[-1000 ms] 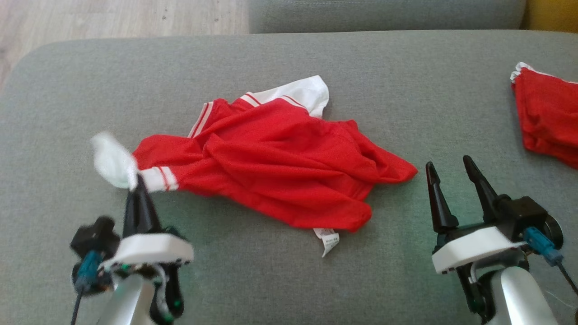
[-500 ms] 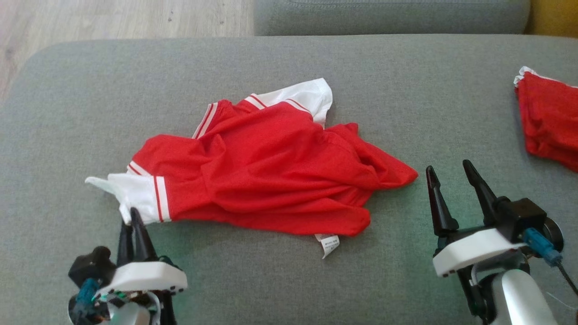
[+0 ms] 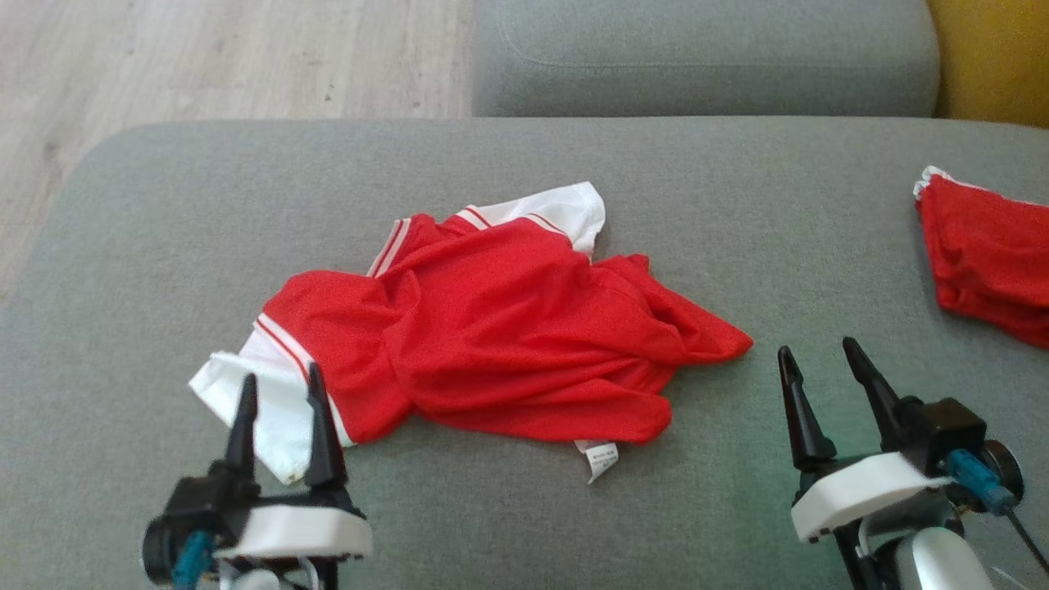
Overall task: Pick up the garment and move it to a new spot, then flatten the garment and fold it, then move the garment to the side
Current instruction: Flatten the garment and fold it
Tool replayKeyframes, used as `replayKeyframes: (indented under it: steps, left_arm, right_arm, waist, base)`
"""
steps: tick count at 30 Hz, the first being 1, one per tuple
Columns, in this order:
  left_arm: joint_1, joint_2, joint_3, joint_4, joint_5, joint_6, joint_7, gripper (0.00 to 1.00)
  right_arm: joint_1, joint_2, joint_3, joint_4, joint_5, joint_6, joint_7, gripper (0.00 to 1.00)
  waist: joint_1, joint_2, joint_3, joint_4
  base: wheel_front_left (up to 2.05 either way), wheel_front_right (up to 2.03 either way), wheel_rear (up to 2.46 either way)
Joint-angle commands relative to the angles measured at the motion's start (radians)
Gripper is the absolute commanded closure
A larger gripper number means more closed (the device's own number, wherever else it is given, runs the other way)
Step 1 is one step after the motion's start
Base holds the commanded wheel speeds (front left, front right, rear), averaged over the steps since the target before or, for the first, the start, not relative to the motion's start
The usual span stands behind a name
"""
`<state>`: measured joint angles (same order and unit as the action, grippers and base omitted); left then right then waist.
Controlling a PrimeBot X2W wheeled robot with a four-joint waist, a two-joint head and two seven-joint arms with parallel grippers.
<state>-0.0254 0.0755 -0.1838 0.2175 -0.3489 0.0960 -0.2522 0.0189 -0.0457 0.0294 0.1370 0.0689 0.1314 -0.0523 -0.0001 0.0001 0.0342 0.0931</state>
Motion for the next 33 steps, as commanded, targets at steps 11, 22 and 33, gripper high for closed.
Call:
replayKeyframes:
  steps: [11, 22, 33]
  left_arm:
    - [0.0, -0.012, -0.044, -0.053, -0.004, 0.007, -0.002, 0.0]
    - [-0.03, -0.019, -0.064, -0.057, -0.017, 0.021, -0.007, 0.0]
    - [-0.03, -0.02, -0.05, -0.055, -0.015, 0.033, -0.009, 0.0]
  right_arm:
    - [-0.128, -0.005, 0.081, 0.076, -0.088, -0.001, 0.088, 0.0]
    - [-0.3, -0.07, 0.156, 0.315, -0.094, -0.001, 0.148, 0.51]
    - [-0.376, -0.086, 0.169, 0.303, -0.056, -0.001, 0.051, 1.0]
  waist:
    - [0.0001, -0.0001, 0.028, 0.083]
    - [0.0001, -0.0001, 0.096, 0.148]
    - [0.0001, -0.0001, 0.075, 0.114]
  base:
    - [0.0, 0.0, 0.0]
    - [0.0, 0.0, 0.0]
    - [0.0, 0.0, 0.0]
